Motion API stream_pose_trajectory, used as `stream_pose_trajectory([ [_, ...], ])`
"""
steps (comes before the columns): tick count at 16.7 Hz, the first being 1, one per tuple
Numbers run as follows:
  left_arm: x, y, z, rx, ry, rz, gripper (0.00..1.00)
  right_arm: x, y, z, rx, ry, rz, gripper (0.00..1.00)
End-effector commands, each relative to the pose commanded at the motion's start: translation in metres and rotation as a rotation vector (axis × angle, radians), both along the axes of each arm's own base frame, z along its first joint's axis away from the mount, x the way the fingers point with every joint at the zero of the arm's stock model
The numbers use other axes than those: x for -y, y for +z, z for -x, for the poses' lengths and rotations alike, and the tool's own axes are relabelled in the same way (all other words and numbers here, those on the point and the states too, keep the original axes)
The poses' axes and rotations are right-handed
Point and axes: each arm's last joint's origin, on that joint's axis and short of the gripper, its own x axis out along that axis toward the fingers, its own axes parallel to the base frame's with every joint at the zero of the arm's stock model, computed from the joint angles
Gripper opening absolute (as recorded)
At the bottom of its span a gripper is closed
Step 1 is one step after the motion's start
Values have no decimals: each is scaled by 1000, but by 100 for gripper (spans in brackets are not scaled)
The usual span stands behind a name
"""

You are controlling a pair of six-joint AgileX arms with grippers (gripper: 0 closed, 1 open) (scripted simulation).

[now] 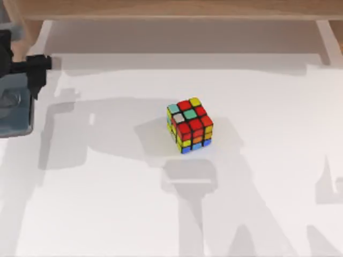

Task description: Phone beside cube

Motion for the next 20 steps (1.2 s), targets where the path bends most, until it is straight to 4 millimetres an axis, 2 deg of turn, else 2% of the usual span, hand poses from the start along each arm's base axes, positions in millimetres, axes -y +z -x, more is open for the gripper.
stream_pose_trajectory([
  [3,56,-6,-12,-35,-50,5,0,0,0,0,0,0,0,100],
  [6,106,-13,-14,-69,-93,2,0,0,0,0,0,0,0,100],
  [10,154,-21,-11,-103,-133,-8,0,0,0,0,0,0,0,100],
  [13,171,-25,-8,-114,-146,-13,0,0,0,0,0,0,0,100],
  [20,170,-24,-8,-113,-146,-12,0,0,0,0,0,0,0,100],
])
